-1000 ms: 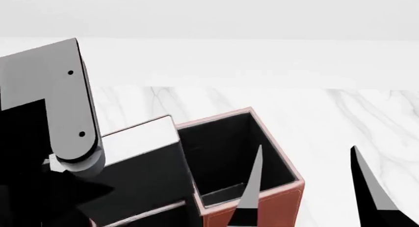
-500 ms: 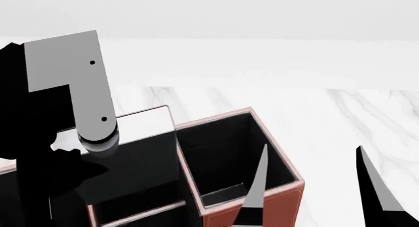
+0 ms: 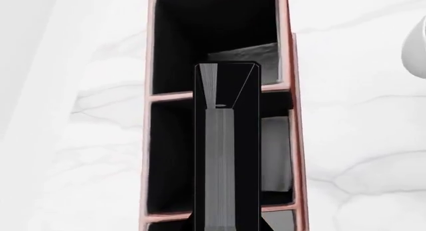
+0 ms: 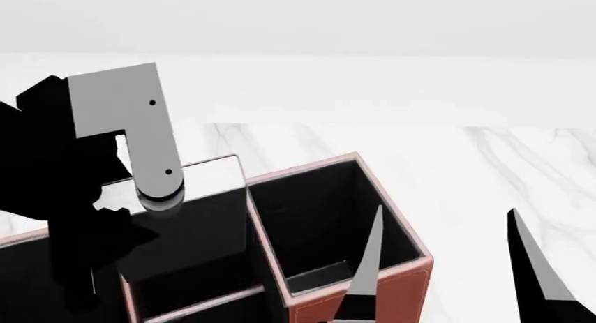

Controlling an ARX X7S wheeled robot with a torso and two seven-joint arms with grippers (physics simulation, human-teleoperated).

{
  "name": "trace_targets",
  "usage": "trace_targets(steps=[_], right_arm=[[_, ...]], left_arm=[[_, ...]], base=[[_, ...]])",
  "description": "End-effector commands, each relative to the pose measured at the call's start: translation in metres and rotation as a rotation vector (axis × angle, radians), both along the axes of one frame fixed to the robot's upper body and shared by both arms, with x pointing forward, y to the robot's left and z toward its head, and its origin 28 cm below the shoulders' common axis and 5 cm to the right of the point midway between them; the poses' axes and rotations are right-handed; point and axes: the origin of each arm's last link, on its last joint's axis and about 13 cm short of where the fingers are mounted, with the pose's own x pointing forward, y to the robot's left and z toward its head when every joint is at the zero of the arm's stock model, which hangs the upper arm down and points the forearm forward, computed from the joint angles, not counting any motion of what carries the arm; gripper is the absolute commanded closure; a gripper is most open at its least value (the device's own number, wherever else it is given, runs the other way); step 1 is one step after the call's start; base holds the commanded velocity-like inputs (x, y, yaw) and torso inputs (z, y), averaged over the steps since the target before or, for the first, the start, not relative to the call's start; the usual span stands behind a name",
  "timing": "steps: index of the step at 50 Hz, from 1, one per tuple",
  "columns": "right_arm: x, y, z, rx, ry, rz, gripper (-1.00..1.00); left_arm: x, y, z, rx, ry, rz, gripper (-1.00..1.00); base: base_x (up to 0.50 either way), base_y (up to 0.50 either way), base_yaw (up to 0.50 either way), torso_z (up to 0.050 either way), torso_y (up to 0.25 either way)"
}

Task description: Pick up the book and place it in the front compartment of the caddy.

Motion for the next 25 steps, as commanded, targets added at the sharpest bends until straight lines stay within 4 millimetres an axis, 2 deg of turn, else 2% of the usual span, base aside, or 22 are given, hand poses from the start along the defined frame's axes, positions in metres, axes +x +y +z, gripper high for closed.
trace_targets(steps=[1,25], right_arm=[[0.001,0.000,-0.001,0.000,0.003,-0.001,-1.00],[0.001,-0.001,-0.002,0.004,0.007,-0.004,-1.00]], left_arm=[[0.009,0.000,-0.004,0.001,-0.066,-0.006,1.00],[0.028,0.001,-0.026,-0.019,-0.045,0.027,1.00]], base=[[0.00,0.00,0.00,0.000,0.000],[0.00,0.00,0.00,0.000,0.001]])
